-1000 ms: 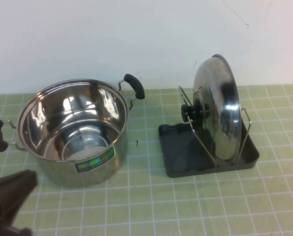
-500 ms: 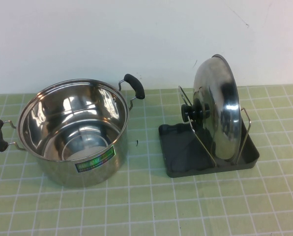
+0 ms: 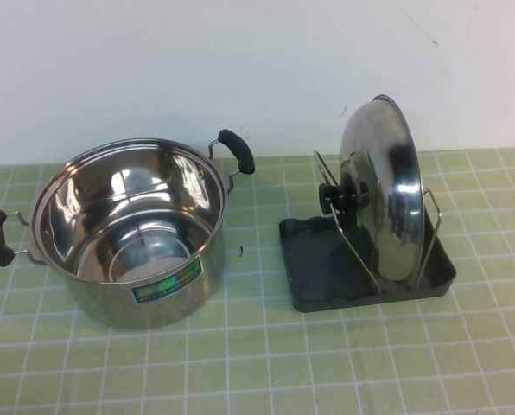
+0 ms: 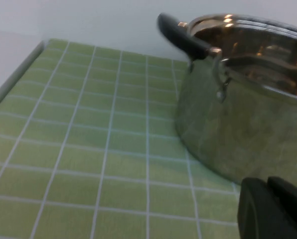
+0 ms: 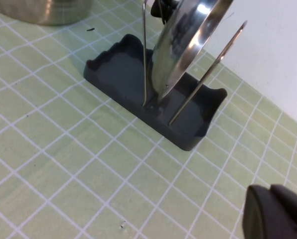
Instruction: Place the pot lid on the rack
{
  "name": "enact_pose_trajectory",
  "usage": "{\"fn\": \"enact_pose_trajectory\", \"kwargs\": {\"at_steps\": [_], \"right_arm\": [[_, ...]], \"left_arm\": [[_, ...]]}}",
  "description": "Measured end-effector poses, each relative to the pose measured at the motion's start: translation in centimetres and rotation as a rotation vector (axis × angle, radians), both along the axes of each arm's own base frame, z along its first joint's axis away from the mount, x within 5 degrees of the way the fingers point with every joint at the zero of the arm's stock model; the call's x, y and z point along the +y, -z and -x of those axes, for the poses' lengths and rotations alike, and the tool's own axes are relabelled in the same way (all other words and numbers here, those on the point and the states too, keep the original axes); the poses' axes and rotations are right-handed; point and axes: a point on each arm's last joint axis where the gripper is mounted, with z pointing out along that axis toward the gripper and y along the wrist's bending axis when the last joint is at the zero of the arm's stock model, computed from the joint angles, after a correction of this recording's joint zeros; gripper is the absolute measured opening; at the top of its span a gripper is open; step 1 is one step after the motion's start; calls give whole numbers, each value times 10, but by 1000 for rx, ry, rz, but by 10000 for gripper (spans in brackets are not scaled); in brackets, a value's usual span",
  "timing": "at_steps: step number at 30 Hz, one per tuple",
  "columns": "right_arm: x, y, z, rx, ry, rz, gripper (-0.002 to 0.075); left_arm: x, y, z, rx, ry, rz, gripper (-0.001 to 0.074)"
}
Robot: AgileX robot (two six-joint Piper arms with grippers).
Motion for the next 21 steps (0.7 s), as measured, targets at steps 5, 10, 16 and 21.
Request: {"fn": "enact_pose_trajectory", "kwargs": {"at_steps": [5,10,16,21], "right_arm": [[0,0,0,0,0,0,-1],[0,0,0,1,0,0,-1],[0,0,0,2,-1,0,-1],[0,0,0,2,-1,0,-1]], "left_arm": [[1,7,1,64,-25,12,-1],[2,7,1,67,-30,1,-1],[2,7,1,68,-32,-7,-1],[2,7,2,70,-32,-7,-1]]}}
